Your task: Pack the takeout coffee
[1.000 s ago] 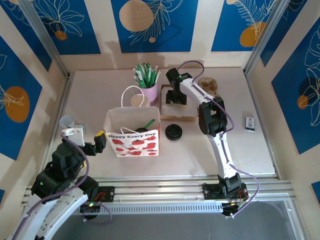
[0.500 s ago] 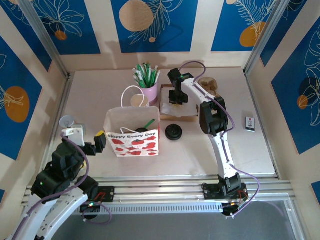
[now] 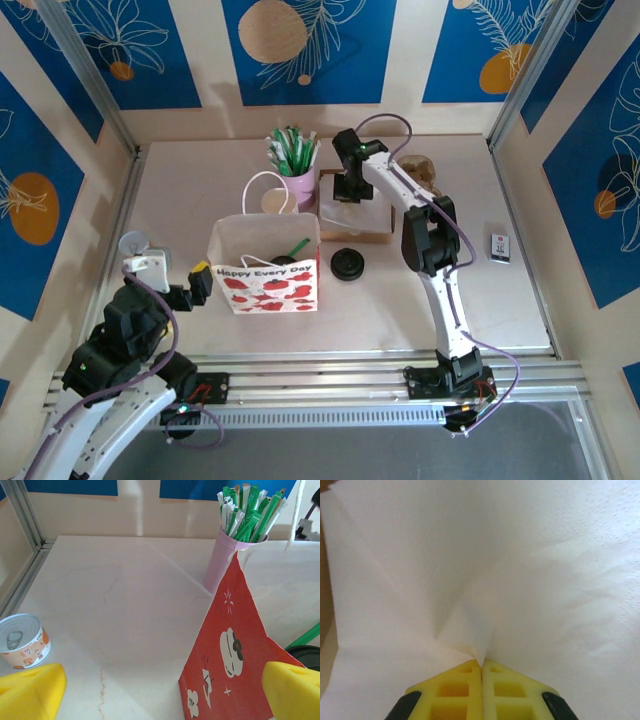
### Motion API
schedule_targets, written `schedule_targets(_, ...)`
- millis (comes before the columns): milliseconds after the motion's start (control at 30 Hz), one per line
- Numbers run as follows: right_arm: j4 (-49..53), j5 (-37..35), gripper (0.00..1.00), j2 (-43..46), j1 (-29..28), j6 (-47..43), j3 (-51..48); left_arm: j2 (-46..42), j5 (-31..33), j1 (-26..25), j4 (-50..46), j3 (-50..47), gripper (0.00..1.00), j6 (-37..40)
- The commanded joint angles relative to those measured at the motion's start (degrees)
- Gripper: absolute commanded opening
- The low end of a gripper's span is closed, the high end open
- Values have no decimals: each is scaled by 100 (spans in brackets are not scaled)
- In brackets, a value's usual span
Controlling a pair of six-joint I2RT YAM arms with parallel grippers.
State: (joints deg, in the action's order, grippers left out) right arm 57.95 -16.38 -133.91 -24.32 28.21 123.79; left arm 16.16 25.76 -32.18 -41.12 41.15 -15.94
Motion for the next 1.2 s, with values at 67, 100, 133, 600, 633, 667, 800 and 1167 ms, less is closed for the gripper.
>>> schedule_targets(67,124,-132,0,755,-4,-17,207,-104,-44,-64,131,-51,100,119)
schedule_targets(100,156,-127,0,785,-3,-26,233,-104,-46,-68,131,-53,100,122)
schedule_targets(133,193,-116,0,807,1,-26,266,-100,-46,-68,131,-54,100,123)
schedule_targets(600,-563,660,0,3183,34,-4,-873,-113,-76,-65,153,-58,100,118)
schedule_targets(633,-727,764,0,3463,-4,24,-1073,-113,-73,-63,149,-63,100,121)
schedule_targets(667,-908,881,0,3734,-63,47,-1264,-113,-72,-66,149,-63,100,120)
schedule_targets(800,-1580,1177,0,4619,-491,69,-1908,-104,-81,-63,158,-63,100,118)
schedule_targets(1167,-2848,1113,0,5100,-2542,-200,-2782,-110,-85,-69,138,-54,100,126)
